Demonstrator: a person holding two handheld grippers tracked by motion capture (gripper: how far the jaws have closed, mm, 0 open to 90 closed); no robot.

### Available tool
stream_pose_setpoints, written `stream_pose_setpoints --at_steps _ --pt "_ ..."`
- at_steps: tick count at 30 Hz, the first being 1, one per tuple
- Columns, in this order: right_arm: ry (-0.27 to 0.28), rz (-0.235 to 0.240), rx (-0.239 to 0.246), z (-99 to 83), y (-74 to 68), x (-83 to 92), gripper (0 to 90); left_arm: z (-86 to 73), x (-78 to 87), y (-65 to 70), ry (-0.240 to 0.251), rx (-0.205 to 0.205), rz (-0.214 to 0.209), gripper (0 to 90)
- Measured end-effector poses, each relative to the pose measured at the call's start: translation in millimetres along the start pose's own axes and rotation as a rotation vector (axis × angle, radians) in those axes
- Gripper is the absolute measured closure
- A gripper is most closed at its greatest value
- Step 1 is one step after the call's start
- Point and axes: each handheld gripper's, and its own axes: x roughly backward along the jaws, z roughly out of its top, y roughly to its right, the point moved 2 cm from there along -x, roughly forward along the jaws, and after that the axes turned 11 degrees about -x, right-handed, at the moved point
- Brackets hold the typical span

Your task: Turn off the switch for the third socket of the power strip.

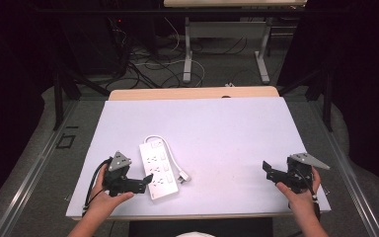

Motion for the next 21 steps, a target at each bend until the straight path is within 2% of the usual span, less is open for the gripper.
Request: stream_pose_setpoints --at_steps 10,15,21 --pt "-0.005 0.003 -0.006 -0.5 -0.7 -0.1 6.6 4.3 -12.9 10.4 -0.063 -0.041 -0.033 0.4" --pt "0.005 0.008 -0.004 -0.6 0.0 -1.3 6.8 8.4 -17.4 14.7 -0.079 -0.047 -0.037 0.4" --pt "-0.014 0.01 -0.006 -1.1 -0.3 -1.0 7.3 13.6 -20.0 19.4 -0.1 -0.07 -0.05 0.4"
